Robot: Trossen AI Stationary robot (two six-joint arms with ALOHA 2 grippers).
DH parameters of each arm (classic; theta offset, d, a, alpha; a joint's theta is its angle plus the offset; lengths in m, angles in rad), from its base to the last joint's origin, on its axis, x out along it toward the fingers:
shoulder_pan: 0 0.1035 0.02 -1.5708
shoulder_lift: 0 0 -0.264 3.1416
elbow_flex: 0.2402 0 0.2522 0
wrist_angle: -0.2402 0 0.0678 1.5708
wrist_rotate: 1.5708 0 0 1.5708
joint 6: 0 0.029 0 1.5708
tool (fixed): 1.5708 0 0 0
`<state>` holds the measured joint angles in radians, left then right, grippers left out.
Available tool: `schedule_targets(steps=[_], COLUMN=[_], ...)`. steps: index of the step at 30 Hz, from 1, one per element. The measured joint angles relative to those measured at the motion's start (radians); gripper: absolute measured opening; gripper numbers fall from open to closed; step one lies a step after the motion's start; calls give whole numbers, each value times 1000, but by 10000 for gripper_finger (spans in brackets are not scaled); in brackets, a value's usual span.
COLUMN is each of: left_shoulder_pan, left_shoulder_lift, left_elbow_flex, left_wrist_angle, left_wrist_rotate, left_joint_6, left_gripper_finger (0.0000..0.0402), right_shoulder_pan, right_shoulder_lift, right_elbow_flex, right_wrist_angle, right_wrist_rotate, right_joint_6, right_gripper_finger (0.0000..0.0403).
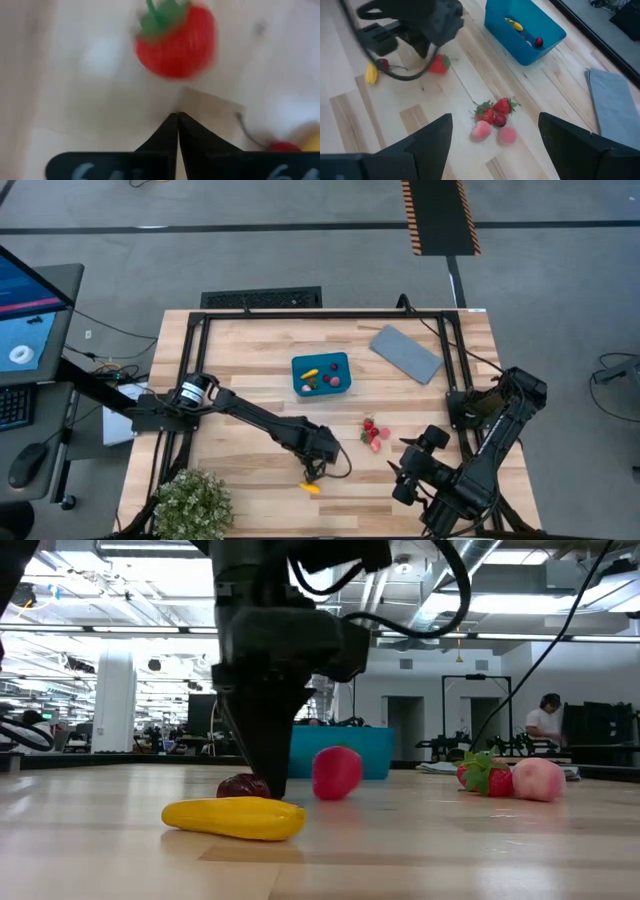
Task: Pick and placing Produce into tupperware
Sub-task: Put the red strawberry into the blue bin
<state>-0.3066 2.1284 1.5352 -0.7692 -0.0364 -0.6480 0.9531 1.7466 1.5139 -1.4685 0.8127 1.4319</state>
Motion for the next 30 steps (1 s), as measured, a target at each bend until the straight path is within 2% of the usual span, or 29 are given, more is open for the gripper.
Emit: schedule_targets(steps=[7, 13, 17, 23, 30], left_shoulder_pan=[16, 4, -15, -27, -30], left_shoulder_lift=[0, -1, -1, -16, -20], left_elbow_flex=[-1, -2, -2, 53, 169], left_wrist_angle=[5, 35, 9, -132, -135], left_wrist_rotate=[57, -24, -5, -4, -29], left_joint_6=[153, 225, 221, 213, 305], left_gripper_finger=[6, 7, 19, 83, 179], right_shoulder_pan=[0, 0, 0, -7, -13], right_shoulder_lift=[0, 0, 0, 0, 0], right_elbow_flex=[0, 0, 0, 0, 0], right_wrist_angle=[10, 19, 28, 42, 37], right_wrist_rotate=[0, 4, 20, 22, -4], right_joint_6=[0, 0, -1, -26, -27], right_gripper_finger=[317, 317, 317, 317, 317])
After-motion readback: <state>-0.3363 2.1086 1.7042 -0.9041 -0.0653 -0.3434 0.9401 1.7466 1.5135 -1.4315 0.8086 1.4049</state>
